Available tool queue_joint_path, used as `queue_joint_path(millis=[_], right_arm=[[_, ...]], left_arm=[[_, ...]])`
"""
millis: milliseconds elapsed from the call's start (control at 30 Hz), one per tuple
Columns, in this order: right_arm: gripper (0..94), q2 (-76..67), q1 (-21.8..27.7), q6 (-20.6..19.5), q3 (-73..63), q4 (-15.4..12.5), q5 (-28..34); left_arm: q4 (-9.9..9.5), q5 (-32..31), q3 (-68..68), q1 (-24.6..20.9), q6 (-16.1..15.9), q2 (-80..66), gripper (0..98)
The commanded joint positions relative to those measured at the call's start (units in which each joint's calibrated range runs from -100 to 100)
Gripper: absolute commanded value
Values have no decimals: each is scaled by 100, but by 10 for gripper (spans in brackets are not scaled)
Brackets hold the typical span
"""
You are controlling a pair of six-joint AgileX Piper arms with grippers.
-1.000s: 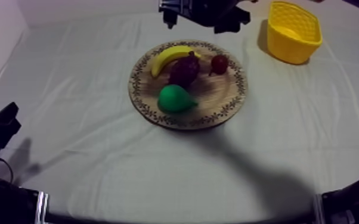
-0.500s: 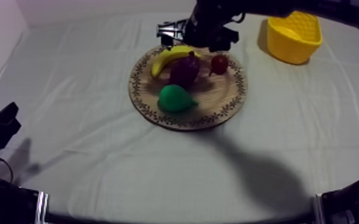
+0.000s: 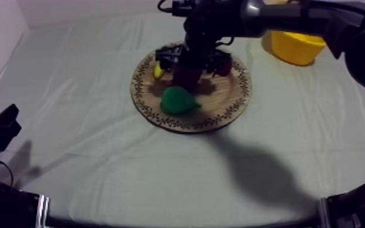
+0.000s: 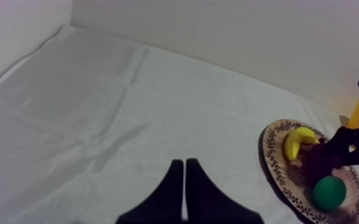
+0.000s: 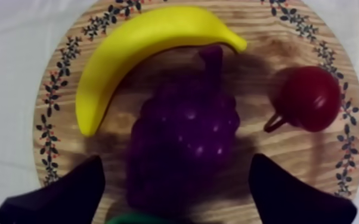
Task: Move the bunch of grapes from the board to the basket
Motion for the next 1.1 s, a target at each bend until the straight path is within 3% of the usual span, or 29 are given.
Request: queue_joint_path(millis=[0, 1067], right_arm=[[700, 56, 10, -25, -11, 18, -26], [657, 774, 96, -57, -496, 75, -356]], left_arm=[[0, 4, 0, -3, 0, 0, 1], [0, 4, 0, -3, 0, 0, 1]])
